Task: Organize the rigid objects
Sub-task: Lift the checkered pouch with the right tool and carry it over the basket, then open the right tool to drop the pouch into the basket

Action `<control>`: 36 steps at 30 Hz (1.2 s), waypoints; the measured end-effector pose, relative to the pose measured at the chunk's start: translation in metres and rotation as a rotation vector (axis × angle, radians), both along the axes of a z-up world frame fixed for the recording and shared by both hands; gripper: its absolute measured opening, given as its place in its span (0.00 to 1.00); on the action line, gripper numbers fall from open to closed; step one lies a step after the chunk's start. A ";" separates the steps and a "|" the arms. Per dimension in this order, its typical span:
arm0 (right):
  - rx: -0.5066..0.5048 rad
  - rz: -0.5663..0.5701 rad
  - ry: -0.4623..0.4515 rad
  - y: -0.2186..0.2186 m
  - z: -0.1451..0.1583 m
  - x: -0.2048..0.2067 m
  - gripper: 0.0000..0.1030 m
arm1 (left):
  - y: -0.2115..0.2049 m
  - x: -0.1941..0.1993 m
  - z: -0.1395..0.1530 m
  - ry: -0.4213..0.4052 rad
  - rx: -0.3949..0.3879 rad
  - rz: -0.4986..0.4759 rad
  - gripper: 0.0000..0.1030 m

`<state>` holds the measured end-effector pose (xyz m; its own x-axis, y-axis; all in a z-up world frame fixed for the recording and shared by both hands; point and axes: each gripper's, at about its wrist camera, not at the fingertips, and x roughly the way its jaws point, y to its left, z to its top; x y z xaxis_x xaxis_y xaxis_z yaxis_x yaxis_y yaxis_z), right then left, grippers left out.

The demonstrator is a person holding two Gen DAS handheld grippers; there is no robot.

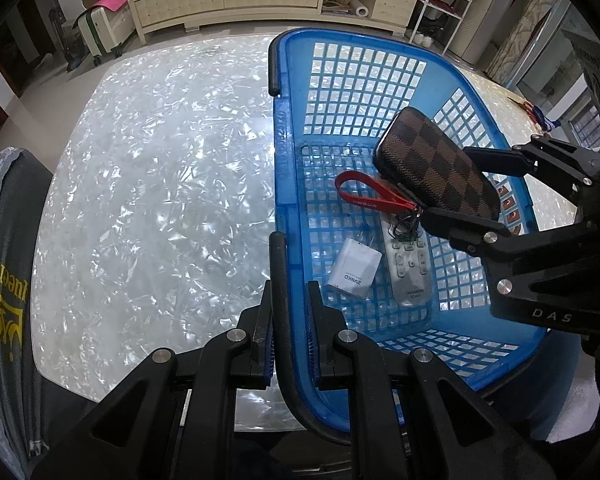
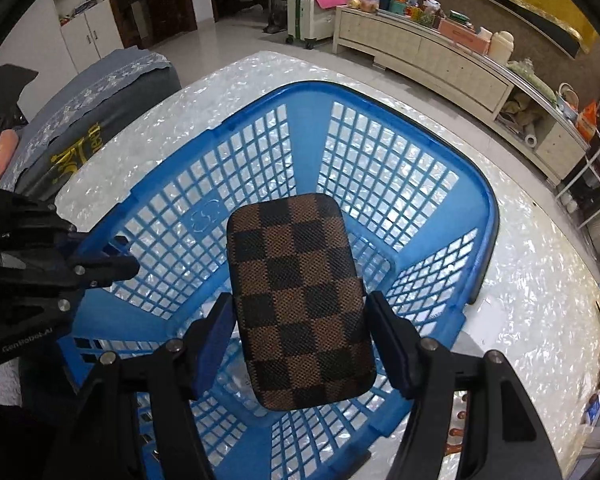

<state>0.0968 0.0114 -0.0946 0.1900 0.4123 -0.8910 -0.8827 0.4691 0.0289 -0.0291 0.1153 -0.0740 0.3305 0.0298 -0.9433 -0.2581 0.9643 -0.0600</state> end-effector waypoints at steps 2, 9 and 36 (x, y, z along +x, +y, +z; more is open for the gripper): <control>-0.005 0.012 0.001 0.002 -0.003 -0.002 0.62 | 0.000 0.000 0.000 -0.001 -0.002 0.001 0.14; -0.032 0.054 -0.023 0.008 -0.011 -0.011 0.62 | 0.001 0.000 0.000 0.000 -0.002 -0.002 0.14; -0.032 0.083 -0.051 0.008 -0.013 -0.012 0.64 | 0.002 -0.002 0.002 -0.004 -0.008 -0.004 0.14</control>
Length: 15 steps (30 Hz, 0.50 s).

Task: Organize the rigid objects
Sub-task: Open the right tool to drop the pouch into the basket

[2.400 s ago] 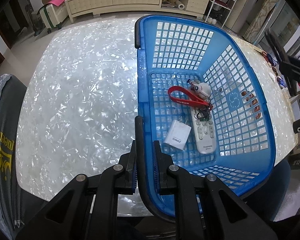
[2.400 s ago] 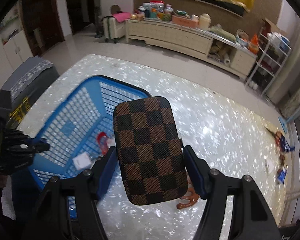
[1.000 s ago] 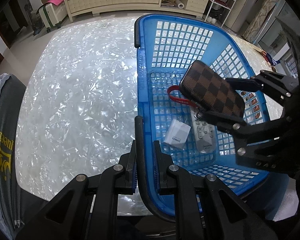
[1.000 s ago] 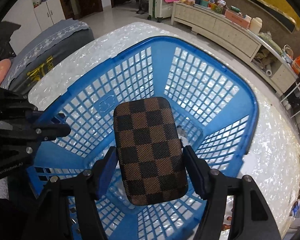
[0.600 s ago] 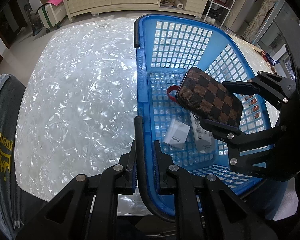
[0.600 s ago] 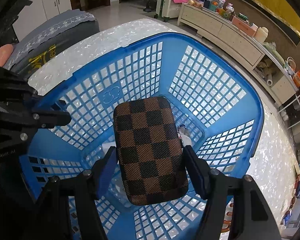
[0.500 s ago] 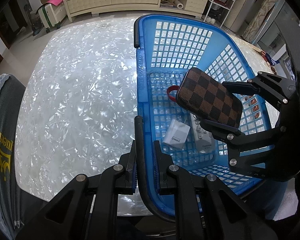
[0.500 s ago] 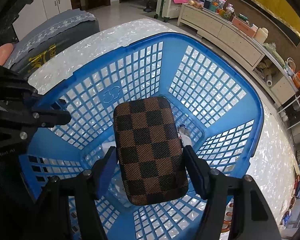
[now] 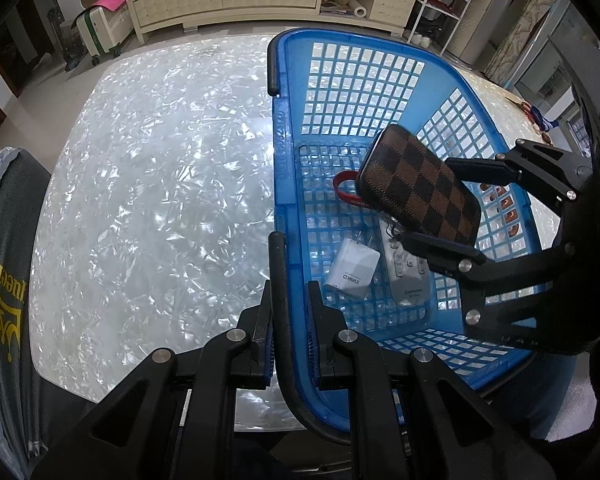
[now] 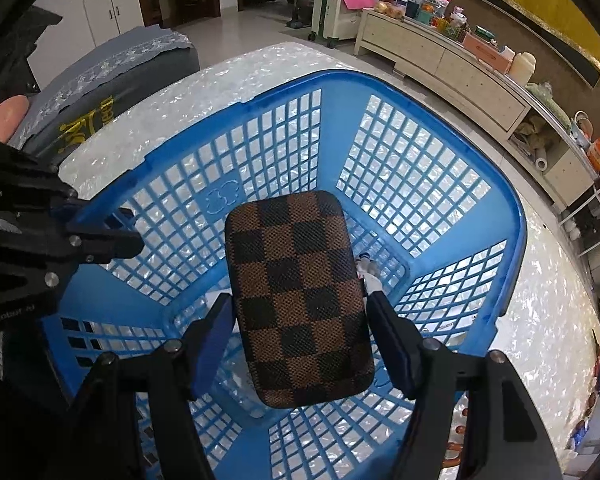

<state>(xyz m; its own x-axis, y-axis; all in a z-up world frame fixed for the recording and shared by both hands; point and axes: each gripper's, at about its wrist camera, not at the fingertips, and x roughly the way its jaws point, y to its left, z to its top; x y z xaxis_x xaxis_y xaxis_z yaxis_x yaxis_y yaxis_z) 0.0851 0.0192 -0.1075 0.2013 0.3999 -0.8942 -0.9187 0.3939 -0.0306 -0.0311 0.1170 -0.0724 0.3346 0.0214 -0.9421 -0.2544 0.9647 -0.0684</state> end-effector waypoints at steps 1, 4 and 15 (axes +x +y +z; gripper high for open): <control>0.002 -0.001 0.001 -0.001 0.000 0.001 0.64 | 0.000 0.000 0.000 -0.001 -0.001 -0.001 0.14; 0.029 -0.011 0.027 -0.004 0.005 0.006 0.72 | -0.001 0.000 0.001 -0.001 -0.003 -0.001 0.14; 0.023 0.009 -0.033 -0.012 0.012 0.005 0.99 | 0.001 -0.001 0.000 -0.001 -0.005 -0.002 0.14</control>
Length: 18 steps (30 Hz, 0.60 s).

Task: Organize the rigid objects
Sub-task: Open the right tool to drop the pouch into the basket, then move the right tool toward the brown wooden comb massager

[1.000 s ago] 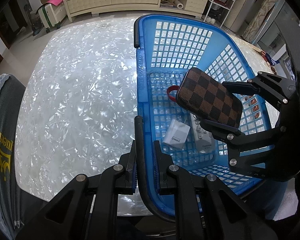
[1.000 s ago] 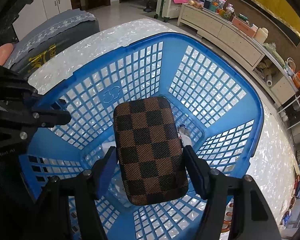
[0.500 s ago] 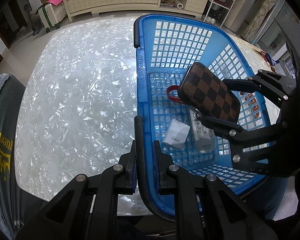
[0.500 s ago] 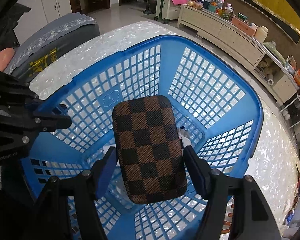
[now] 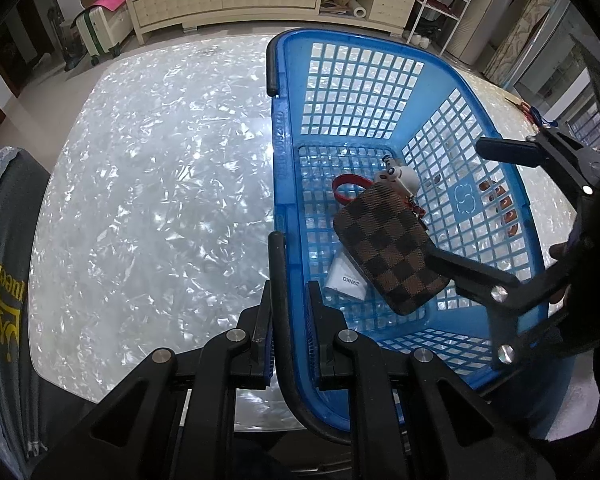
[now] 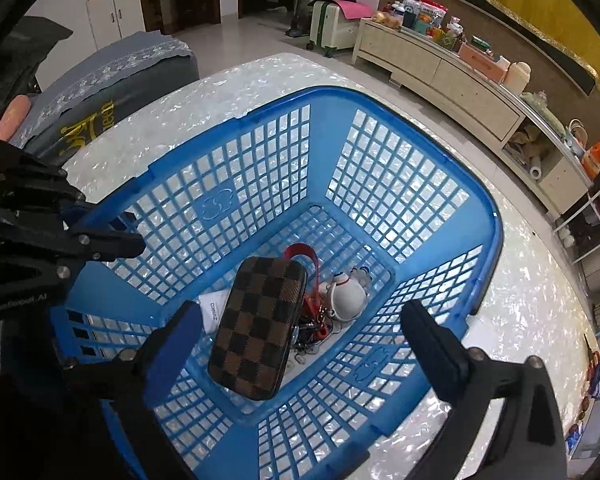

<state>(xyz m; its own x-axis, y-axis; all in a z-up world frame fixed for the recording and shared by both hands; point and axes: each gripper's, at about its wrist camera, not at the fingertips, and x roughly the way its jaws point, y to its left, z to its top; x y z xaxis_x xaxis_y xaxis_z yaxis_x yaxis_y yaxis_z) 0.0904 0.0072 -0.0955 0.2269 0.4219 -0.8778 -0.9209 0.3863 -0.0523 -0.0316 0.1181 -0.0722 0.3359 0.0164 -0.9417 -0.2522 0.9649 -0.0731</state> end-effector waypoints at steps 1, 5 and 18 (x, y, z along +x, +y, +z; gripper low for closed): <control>0.004 0.003 -0.004 -0.002 0.002 -0.001 0.99 | 0.000 0.000 0.000 0.000 0.000 -0.001 0.14; 0.011 -0.001 -0.029 -0.012 0.010 -0.005 0.99 | 0.000 0.000 0.000 0.001 0.002 -0.001 0.14; 0.047 -0.097 -0.051 -0.055 0.043 0.015 1.00 | -0.002 0.002 -0.001 0.009 0.016 0.000 0.14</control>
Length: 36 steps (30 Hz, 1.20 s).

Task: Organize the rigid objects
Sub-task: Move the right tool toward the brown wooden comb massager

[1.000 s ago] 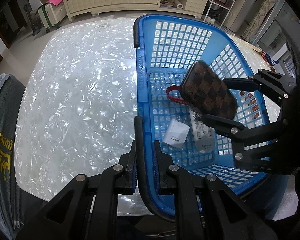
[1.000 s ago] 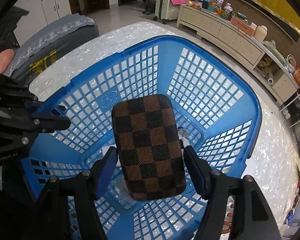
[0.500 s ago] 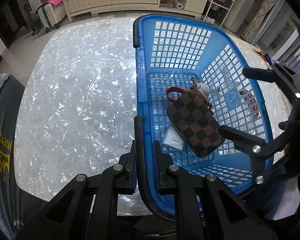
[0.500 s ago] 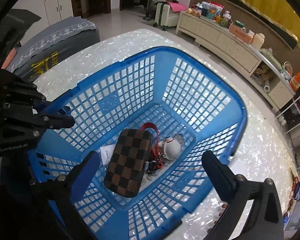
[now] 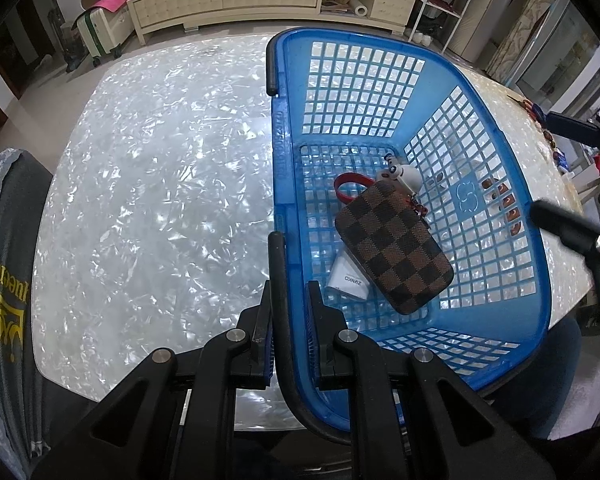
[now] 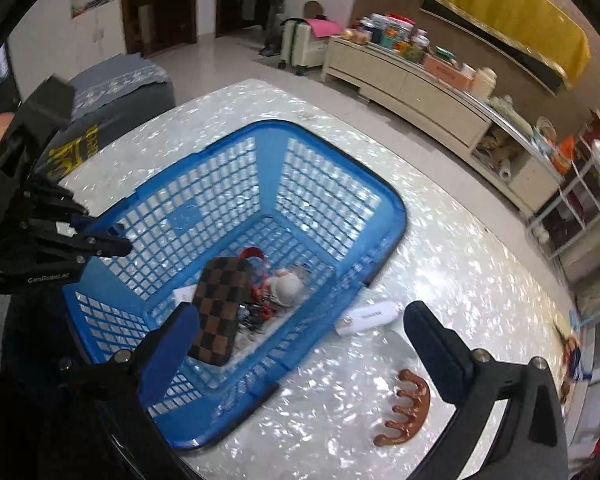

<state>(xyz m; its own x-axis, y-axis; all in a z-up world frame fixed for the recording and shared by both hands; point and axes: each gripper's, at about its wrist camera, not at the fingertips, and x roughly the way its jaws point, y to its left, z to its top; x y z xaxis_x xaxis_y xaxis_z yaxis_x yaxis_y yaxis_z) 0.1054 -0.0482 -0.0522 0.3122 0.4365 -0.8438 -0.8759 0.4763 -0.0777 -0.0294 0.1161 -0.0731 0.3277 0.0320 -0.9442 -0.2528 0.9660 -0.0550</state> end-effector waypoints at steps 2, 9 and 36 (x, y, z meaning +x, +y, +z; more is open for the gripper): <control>0.024 -0.055 0.065 -0.013 0.001 0.015 1.00 | 0.000 0.000 0.000 0.001 0.002 0.000 0.14; 0.020 -0.216 0.121 -0.057 -0.008 0.057 1.00 | -0.002 0.001 0.000 0.001 0.004 0.004 0.14; -0.142 -0.423 0.277 -0.110 -0.137 0.107 1.00 | 0.000 -0.002 0.002 -0.012 -0.009 0.004 0.14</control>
<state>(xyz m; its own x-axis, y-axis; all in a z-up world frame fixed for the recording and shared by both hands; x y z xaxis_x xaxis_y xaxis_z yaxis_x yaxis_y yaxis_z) 0.2120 -0.1581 -0.1897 0.1931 0.1961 -0.9614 -0.6060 0.7944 0.0403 -0.0316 0.1160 -0.0716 0.3393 0.0248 -0.9404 -0.2555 0.9645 -0.0668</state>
